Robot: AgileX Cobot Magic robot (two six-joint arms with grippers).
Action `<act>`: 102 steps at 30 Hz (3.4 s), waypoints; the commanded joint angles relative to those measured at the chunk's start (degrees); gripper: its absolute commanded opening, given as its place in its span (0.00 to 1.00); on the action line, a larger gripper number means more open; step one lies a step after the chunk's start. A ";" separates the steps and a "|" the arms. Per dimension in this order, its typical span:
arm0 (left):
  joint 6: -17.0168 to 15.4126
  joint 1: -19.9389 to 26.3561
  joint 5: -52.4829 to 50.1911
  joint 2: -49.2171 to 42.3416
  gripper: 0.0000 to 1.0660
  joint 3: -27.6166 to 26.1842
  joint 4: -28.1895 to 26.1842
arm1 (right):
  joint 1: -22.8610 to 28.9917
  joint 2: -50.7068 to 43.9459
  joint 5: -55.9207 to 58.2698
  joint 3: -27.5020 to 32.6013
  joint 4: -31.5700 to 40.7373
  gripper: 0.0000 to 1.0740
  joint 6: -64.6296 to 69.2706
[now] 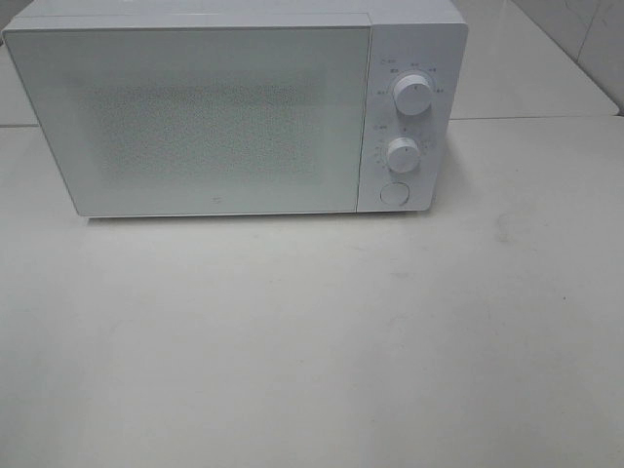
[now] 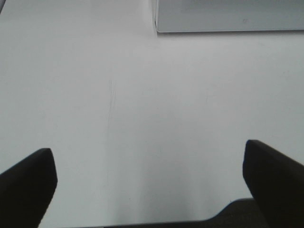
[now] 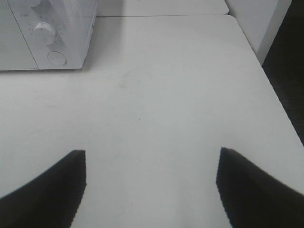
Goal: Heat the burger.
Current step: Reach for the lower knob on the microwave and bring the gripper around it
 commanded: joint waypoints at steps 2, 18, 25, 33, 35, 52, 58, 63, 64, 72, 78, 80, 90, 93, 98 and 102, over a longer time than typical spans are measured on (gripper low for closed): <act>-0.46 0.17 -0.86 -2.98 0.93 0.17 0.11 | -0.40 -1.55 -0.63 0.17 -0.06 0.70 0.57; -0.46 0.17 -0.86 -9.85 0.93 0.17 0.06 | -0.40 -1.32 -0.63 0.17 -0.06 0.70 0.57; -0.46 0.17 -0.86 -9.57 0.93 0.17 0.06 | -0.40 -1.32 -0.63 0.17 -0.06 0.70 0.57; -0.46 0.17 -0.86 -9.57 0.93 0.17 0.06 | -0.40 -1.26 -0.63 0.17 0.00 0.70 0.57; -0.46 0.17 -0.86 -9.57 0.93 0.17 0.06 | -0.40 -1.15 -0.63 0.17 0.00 0.70 0.69; -0.46 0.17 -0.86 -9.57 0.93 0.17 0.06 | -0.40 9.57 -11.46 -2.35 -0.06 0.70 0.69; -0.46 0.17 -0.86 -9.57 0.93 0.17 0.06 | -0.40 15.53 -19.14 -1.72 0.00 0.70 0.69; -0.46 0.17 -0.86 -9.57 0.93 0.17 0.06 | -0.40 21.77 -28.48 0.34 0.00 0.70 0.80; -0.46 0.17 -0.86 -9.57 0.93 0.17 0.06 | -0.40 21.77 -28.48 0.34 0.00 0.70 0.80; -0.46 0.17 -0.86 -9.57 0.93 0.17 0.06 | -0.40 31.51 -43.26 3.21 0.00 0.70 0.86; -0.46 0.17 -0.86 -9.57 0.93 0.17 0.06 | -0.40 38.73 -53.40 3.95 0.00 0.70 1.32; -0.46 0.17 -0.86 -9.57 0.93 0.17 0.06 | -0.40 41.08 -56.67 3.95 0.00 0.70 2.18; -0.46 0.17 -0.86 -9.57 0.93 0.17 0.06 | -0.34 52.31 -72.14 4.07 -0.29 0.70 3.78; -0.46 0.17 -0.86 -9.57 0.93 0.17 0.06 | -0.34 56.72 -79.53 4.41 -0.29 0.70 3.55; -0.46 0.17 -0.86 -9.57 0.93 0.17 0.06 | -0.23 64.74 -95.45 7.05 1.78 0.70 2.58; -0.46 0.17 -0.86 -9.57 0.93 0.17 0.06 | 0.34 68.47 -100.55 8.82 8.31 0.70 -2.98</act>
